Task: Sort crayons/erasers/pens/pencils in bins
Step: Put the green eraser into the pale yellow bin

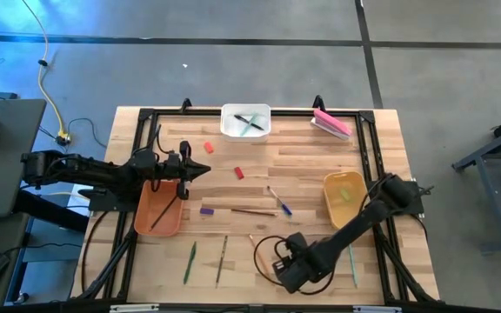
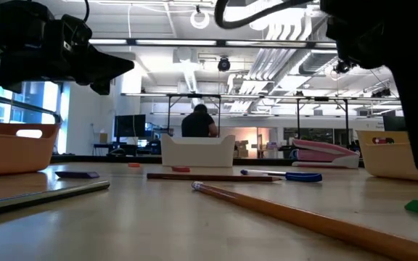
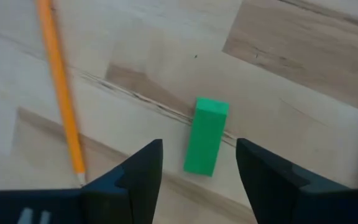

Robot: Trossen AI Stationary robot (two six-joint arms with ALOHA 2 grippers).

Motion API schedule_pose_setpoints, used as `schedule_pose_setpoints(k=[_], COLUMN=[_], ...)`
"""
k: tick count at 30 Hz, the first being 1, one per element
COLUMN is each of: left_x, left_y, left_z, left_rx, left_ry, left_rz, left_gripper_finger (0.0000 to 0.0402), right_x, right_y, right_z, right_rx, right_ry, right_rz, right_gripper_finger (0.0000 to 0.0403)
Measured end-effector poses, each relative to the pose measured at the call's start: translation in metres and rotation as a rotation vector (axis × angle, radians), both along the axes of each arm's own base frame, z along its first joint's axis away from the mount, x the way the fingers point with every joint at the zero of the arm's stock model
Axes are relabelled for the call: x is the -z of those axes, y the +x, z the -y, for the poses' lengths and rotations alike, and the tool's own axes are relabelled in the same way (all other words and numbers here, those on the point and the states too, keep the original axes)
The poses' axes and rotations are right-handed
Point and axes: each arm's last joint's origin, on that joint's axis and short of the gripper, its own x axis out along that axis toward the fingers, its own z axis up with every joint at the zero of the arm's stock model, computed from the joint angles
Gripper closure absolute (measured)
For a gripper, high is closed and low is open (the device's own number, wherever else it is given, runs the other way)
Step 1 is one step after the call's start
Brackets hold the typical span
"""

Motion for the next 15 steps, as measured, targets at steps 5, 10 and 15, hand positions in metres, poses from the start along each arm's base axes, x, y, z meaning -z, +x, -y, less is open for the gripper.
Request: schedule_pose_setpoints(k=[5,10,15], left_x=[0.0,0.0,0.0], left_y=[0.0,0.0,0.0], left_z=[0.0,0.0,0.0], left_rx=[0.0,-0.001,-0.003], left_ry=[-0.001,-0.001,-0.001], left_rz=[-0.001,-0.001,0.0], left_gripper_finger=[0.0402,0.0402,0.0402], right_x=[0.008,0.02,0.024], right_y=[0.005,0.01,0.011], right_z=[-0.004,-0.007,-0.008], right_rx=[0.006,0.005,0.022], right_ry=[-0.023,-0.017,-0.032], right_rz=[-0.033,-0.089,-0.121], right_gripper_finger=[0.0206,0.0209,0.0244])
